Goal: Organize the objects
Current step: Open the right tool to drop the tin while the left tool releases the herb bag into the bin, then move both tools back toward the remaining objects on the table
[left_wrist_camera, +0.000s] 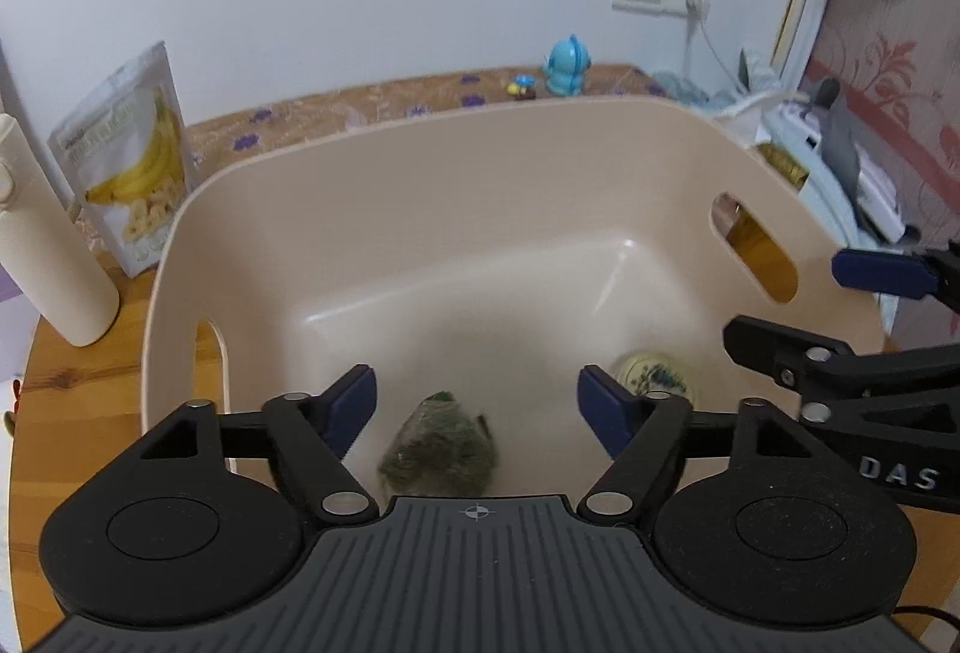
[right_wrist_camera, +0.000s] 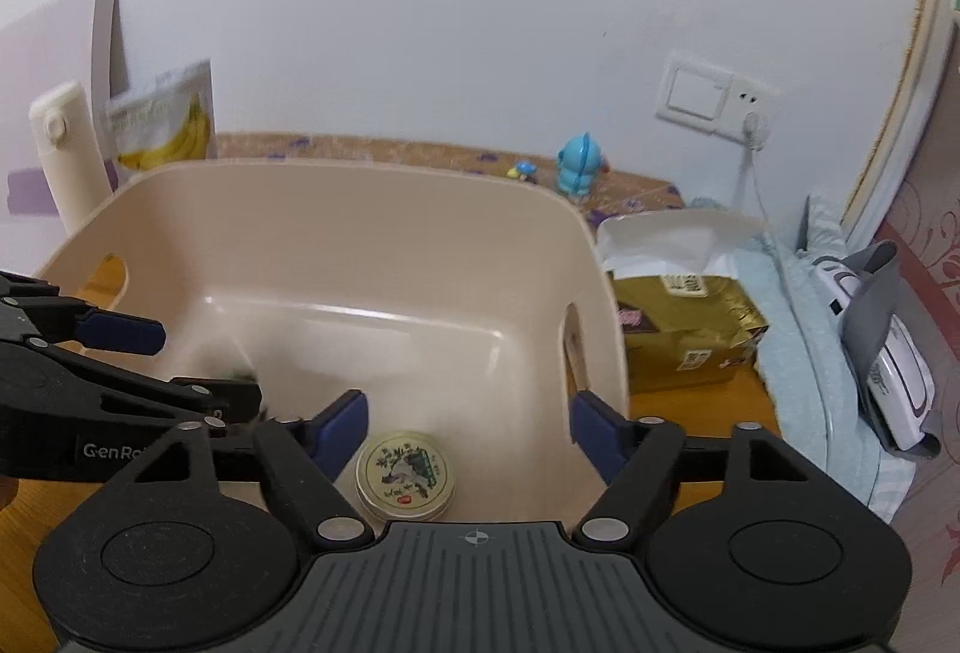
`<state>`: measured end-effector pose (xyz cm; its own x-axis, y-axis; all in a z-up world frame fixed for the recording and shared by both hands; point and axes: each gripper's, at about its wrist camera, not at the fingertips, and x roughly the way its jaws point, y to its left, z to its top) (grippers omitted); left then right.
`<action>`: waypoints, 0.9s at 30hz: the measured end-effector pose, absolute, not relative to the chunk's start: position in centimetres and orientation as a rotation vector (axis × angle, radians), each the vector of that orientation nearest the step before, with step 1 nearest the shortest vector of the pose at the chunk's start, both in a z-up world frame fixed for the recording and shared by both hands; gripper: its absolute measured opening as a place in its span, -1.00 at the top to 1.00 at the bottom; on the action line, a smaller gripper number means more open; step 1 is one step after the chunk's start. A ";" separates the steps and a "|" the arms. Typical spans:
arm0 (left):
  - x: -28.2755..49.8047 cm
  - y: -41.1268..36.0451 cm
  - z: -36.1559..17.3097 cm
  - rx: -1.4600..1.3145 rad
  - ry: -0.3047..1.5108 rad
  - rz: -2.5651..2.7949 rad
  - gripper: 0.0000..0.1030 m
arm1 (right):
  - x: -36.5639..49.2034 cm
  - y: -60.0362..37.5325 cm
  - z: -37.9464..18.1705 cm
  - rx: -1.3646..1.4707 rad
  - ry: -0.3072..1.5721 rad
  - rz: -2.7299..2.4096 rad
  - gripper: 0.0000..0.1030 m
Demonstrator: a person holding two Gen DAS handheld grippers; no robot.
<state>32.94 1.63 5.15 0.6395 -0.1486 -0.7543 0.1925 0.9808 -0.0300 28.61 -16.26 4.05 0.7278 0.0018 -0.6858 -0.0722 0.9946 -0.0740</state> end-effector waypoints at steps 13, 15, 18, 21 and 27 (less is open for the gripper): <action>28.9 1.7 9.3 0.062 0.713 -0.156 -0.66 | 24.2 -18.2 7.6 -0.052 0.652 0.051 -0.96; 28.0 1.7 9.8 0.063 0.696 -0.157 -0.68 | 23.4 -18.5 7.8 -0.053 0.642 0.045 -0.97; 26.5 1.5 10.4 0.084 0.678 -0.160 -0.70 | 22.2 -18.8 8.2 -0.054 0.625 0.033 -1.00; 24.9 1.3 10.8 0.113 0.658 -0.156 -0.70 | 21.1 -19.2 8.5 -0.046 0.611 0.034 -1.00; 22.3 1.3 10.8 0.124 0.633 -0.168 -0.70 | 19.3 -19.7 8.4 -0.060 0.615 0.022 -1.00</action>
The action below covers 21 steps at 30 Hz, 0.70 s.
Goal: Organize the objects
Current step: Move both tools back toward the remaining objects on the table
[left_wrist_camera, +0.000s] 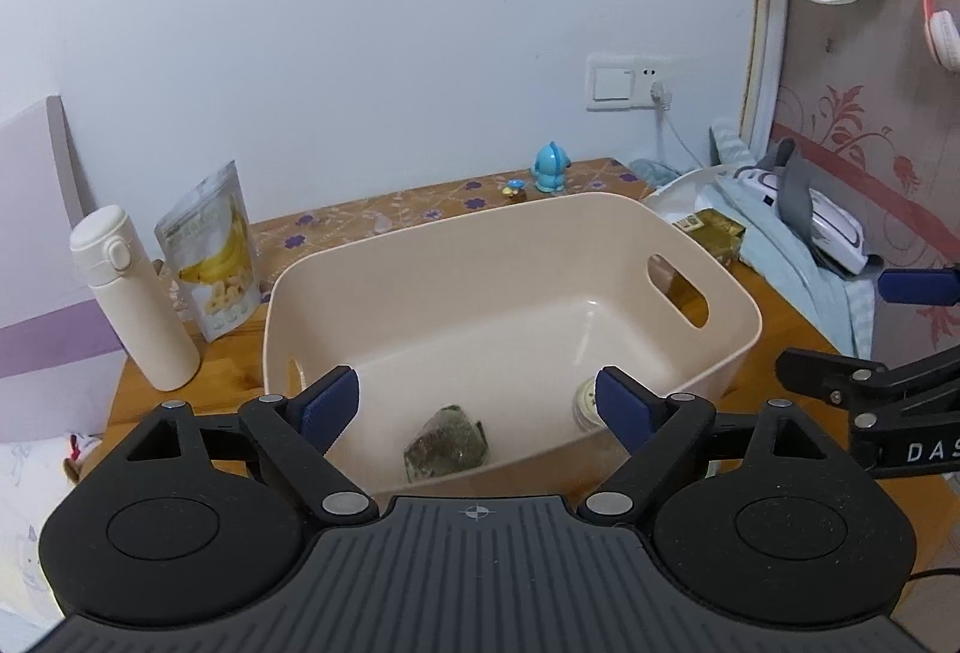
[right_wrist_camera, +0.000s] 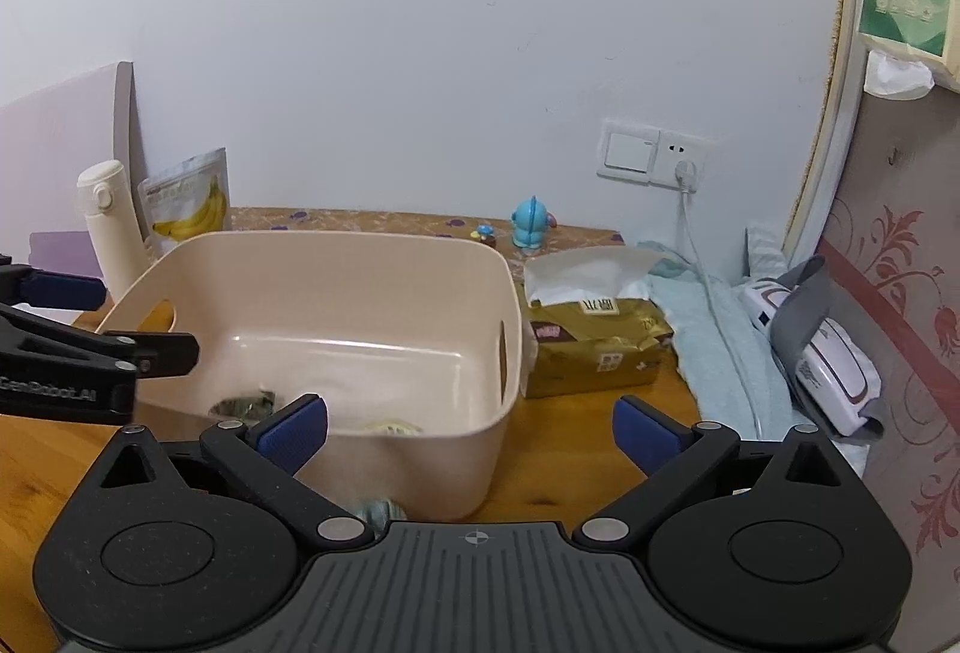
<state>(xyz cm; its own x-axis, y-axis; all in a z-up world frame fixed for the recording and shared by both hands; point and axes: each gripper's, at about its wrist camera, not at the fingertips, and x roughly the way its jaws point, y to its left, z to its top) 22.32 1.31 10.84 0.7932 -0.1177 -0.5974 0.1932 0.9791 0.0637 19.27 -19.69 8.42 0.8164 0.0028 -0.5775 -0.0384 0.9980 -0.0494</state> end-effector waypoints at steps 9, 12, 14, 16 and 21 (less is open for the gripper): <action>19.3 1.7 9.4 0.125 0.629 -0.134 -0.71 | 16.6 -20.5 8.1 -0.079 0.622 0.012 -1.00; 18.4 1.6 8.6 0.116 0.640 -0.134 -0.71 | 15.9 -20.5 7.8 -0.089 0.631 0.011 -1.00; 17.8 1.6 8.1 0.110 0.648 -0.133 -0.71 | 15.4 -20.6 7.5 -0.096 0.637 0.011 -1.00; 17.4 1.7 7.6 0.100 0.658 -0.131 -0.71 | 15.0 -20.6 7.2 -0.103 0.643 0.011 -1.00; 16.4 1.5 6.2 0.102 0.687 -0.136 -0.71 | 14.2 -20.6 6.2 -0.118 0.662 0.007 -1.00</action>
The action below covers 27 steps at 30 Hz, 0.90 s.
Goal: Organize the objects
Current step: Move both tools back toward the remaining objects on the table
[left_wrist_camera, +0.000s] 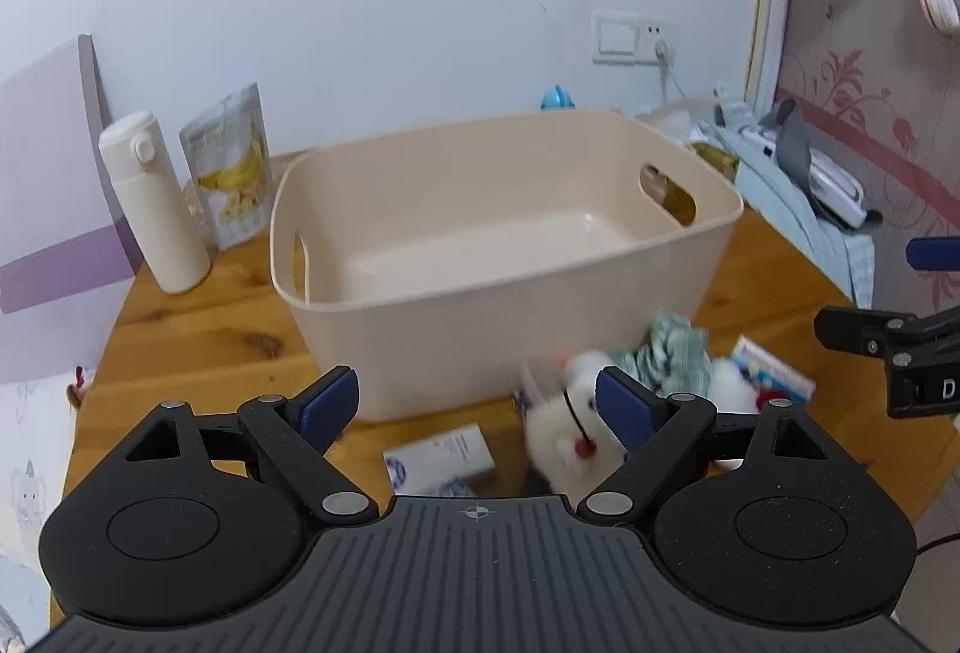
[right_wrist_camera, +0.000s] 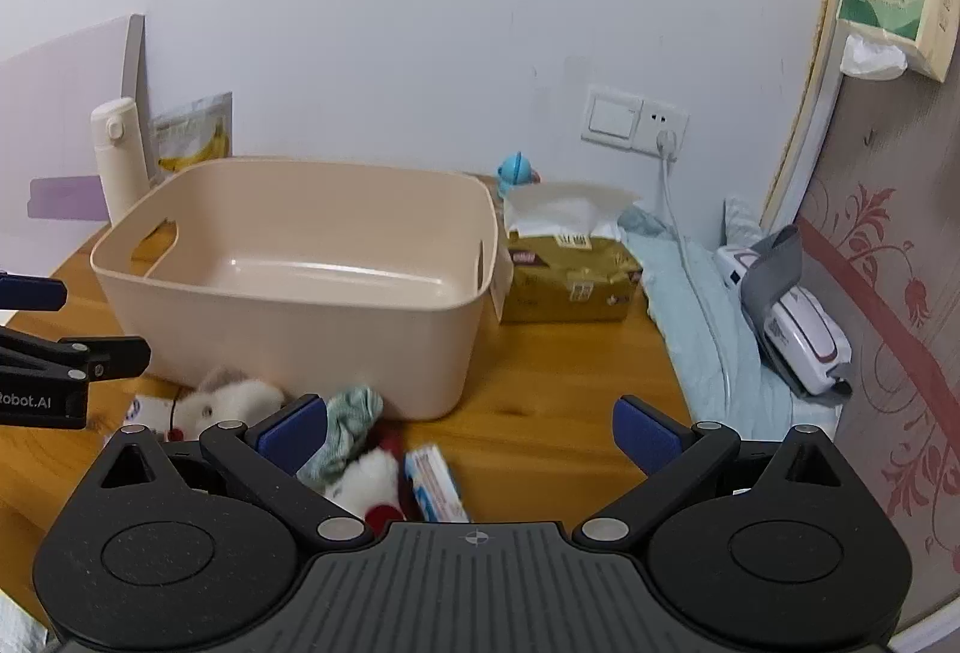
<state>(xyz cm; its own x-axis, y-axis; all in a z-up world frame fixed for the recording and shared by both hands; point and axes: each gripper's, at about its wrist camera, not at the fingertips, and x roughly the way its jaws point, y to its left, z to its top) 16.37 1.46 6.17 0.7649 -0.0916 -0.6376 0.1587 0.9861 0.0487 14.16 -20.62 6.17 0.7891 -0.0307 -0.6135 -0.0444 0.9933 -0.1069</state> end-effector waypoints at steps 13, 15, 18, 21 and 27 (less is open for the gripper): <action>14.9 1.3 2.8 0.073 0.756 -0.133 -0.71 | 13.1 -21.1 2.5 -0.119 0.748 0.020 -1.00; 14.9 1.3 2.6 0.073 0.761 -0.135 -0.71 | 13.1 -21.3 2.0 -0.105 0.763 0.030 -1.00; 14.8 1.3 2.0 0.072 0.775 -0.133 -0.71 | 13.1 -21.4 1.0 -0.091 0.785 0.032 -1.00; 14.9 1.4 1.1 0.069 0.797 -0.135 -0.71 | 13.0 -21.4 0.4 -0.082 0.800 0.037 -1.00; 15.1 1.5 -0.4 0.066 0.834 -0.134 -0.71 | 12.7 -21.3 -0.6 -0.044 0.818 0.060 -1.00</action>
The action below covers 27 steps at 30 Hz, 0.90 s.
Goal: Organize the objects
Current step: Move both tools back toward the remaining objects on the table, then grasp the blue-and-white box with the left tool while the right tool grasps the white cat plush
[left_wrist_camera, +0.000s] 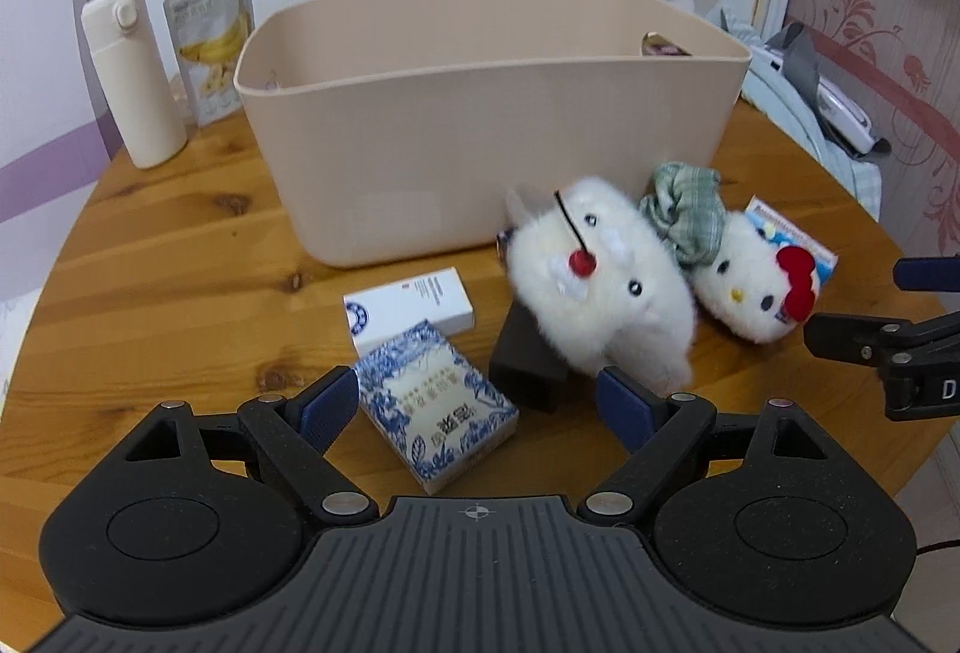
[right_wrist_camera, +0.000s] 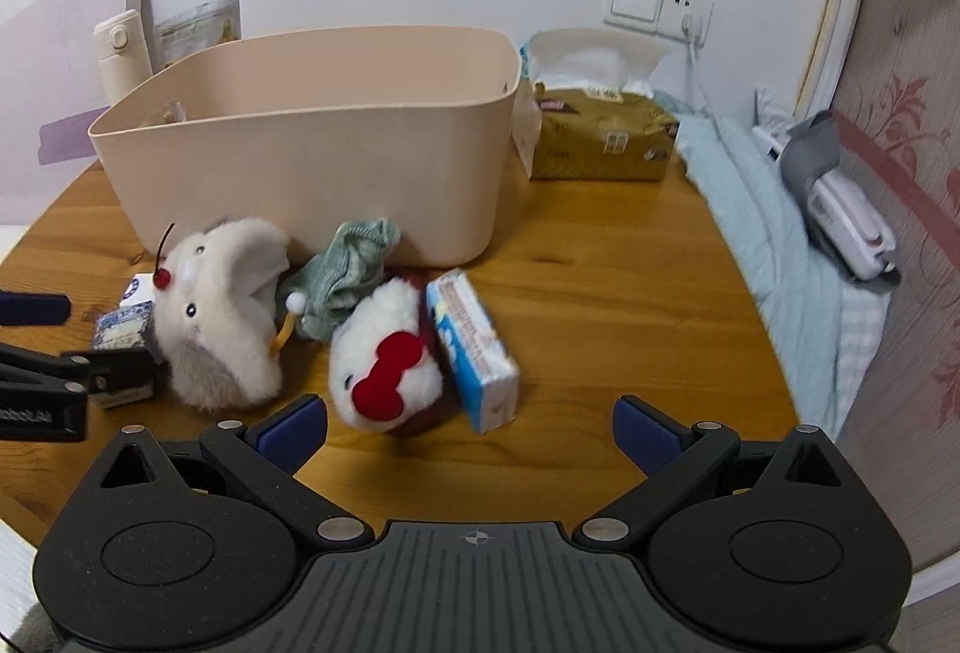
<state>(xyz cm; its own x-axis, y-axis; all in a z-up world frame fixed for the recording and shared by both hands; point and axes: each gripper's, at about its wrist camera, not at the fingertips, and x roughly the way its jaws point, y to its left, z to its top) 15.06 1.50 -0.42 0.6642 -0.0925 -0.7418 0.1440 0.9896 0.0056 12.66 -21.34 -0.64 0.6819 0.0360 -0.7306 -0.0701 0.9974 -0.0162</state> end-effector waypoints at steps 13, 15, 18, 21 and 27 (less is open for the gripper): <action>15.2 2.3 -2.3 0.046 0.867 -0.129 -0.71 | 11.6 -22.4 -1.5 0.115 0.776 0.100 -0.61; 15.2 2.3 -2.4 0.041 0.869 -0.130 -0.71 | 11.6 -22.2 -1.7 0.129 0.786 0.115 -0.55; 15.3 2.4 -2.5 0.043 0.866 -0.126 -0.71 | 11.7 -21.8 -2.1 0.144 0.799 0.132 -0.49; 15.3 2.6 -2.7 0.045 0.864 -0.116 -0.71 | 11.8 -21.3 -2.3 0.147 0.802 0.145 -0.44; 15.8 3.4 -3.0 0.032 0.875 -0.097 -0.70 | 12.4 -20.8 -3.1 0.161 0.813 0.164 -0.36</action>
<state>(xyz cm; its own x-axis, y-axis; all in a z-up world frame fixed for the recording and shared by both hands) 15.79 3.39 -2.97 0.6370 -0.0720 -0.7675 0.0985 0.9951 -0.0116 12.41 -20.82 -3.08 0.6759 0.2068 -0.7074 -0.0832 0.9751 0.2055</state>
